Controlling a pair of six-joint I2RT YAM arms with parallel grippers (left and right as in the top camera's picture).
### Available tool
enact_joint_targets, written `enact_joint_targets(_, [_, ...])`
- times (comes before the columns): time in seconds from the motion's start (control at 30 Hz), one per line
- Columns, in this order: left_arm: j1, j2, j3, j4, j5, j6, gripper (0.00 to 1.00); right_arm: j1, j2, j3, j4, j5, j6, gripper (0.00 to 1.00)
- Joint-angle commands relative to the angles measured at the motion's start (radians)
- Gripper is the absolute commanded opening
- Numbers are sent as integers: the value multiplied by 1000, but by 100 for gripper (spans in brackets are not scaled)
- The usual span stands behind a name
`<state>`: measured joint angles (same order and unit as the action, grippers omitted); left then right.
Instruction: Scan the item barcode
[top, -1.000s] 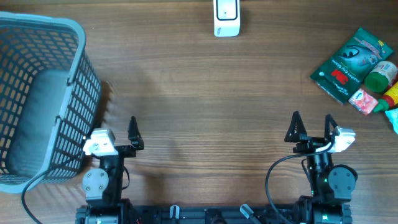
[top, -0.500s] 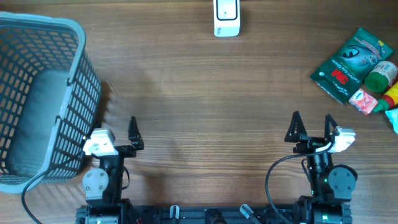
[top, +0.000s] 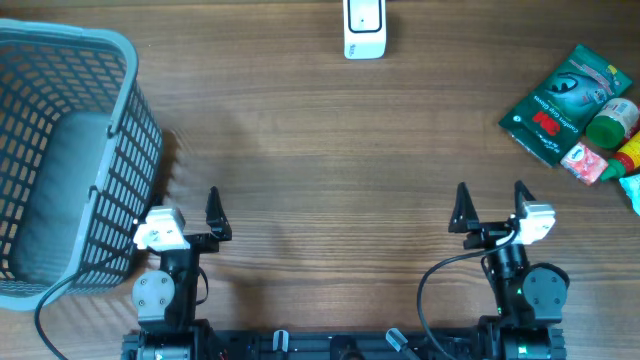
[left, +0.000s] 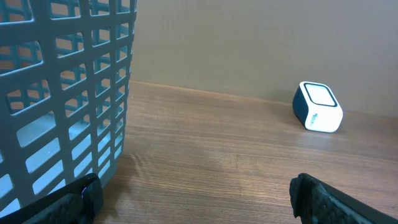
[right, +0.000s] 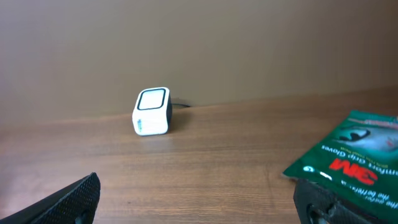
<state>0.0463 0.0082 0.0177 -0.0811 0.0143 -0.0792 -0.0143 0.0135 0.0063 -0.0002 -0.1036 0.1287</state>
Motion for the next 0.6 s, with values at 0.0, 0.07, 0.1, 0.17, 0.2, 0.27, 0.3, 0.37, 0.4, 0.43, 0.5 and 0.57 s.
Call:
enact_joint_targets(0.0, [6,-3,-12,6,15,19,100,14,-10,-2,3,-9,-76,100])
enact_joint_targets(0.07, [6,-3,-12,6,15,19,100,14,-10,-2,3,-8,-74,100])
enact_joint_targets(0.1, [6,-3,-12,6,15,19,100,14,-10,-2,3,-8,-77,100])
enact_joint_targets(0.17, [6,-3,-12,6,15,19,100,14,-10,-2,3,-5,-76,100])
enact_joint_targets(0.2, [6,-3,-12,6,15,19,100,14,-10,-2,3,-5,-76,100])
enact_joint_targets(0.27, [6,-3,-12,6,15,19,100,14,-10,-2,4,-5,-76,100])
enact_joint_targets(0.3, [6,-3,-12,6,15,19,100,14,-10,-2,4,-5,-76,100])
enact_joint_targets(0.37, [6,-3,-12,6,15,19,100,14,-10,-2,4,-5,-76,100])
enact_joint_targets(0.4, [6,-3,-12,6,15,19,100,14,-10,-2,4,-4,-76,100])
enact_joint_targets(0.43, [6,-3,-12,6,15,19,100,14,-10,-2,4,-1,-76,100])
enact_joint_targets(0.5, [6,-3,-12,6,15,19,100,14,-10,-2,4,-1,-76,100])
enact_joint_targets(0.57, [6,-3,-12,6,15,19,100,14,-10,-2,4,-1,-73,100])
